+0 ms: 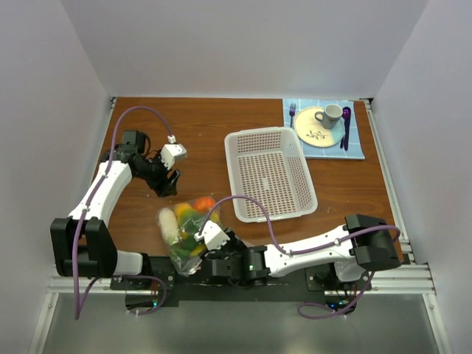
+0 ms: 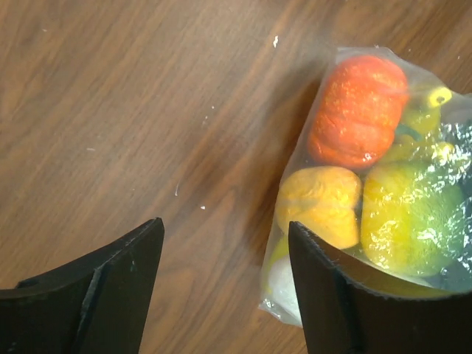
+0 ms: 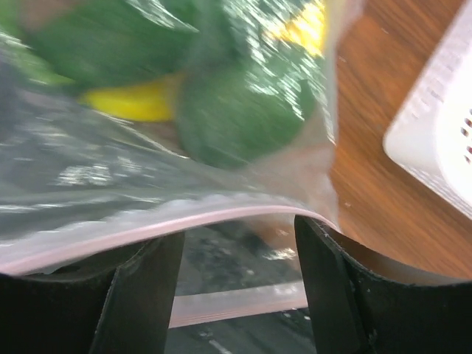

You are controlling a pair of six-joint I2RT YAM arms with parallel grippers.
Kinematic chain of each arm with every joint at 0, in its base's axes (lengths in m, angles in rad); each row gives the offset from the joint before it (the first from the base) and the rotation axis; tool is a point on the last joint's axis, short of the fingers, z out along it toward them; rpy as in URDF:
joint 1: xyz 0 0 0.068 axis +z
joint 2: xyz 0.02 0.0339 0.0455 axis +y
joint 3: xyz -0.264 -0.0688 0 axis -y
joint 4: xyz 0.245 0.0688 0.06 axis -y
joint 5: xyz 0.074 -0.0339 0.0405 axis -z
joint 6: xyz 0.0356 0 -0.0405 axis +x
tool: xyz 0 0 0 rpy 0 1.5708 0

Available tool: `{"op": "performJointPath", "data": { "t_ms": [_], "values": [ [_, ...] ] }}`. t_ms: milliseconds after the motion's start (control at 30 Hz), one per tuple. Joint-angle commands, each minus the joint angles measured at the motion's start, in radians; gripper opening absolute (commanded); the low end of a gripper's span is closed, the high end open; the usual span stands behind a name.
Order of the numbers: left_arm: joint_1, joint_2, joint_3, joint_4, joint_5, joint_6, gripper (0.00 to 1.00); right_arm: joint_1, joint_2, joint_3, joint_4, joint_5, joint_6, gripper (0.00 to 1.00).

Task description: Open the zip-top bag and remove the fake food

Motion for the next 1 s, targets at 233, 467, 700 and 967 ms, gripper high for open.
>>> {"op": "performJointPath", "data": {
  "t_ms": [233, 467, 700, 967],
  "values": [
    [-0.044, 0.009, -0.125, 0.058, 0.04, 0.044, 0.81, 0.051, -0.019, -0.135, 0.104, 0.193, 0.149, 0.71],
    [-0.12, 0.025, -0.217, 0.138, 0.016, 0.012, 0.62, 0.056, -0.031, -0.229, 0.356, 0.218, 0.066, 0.72],
    [-0.119, 0.041, -0.17, 0.071, 0.068, 0.019, 0.05, 0.056, 0.022, -0.229, 0.46, 0.261, -0.023, 0.75],
    [-0.031, 0.009, 0.054, -0.075, 0.042, 0.07, 0.0, 0.05, 0.119, -0.169, 0.483, 0.302, -0.072, 0.78]
  ]
}}
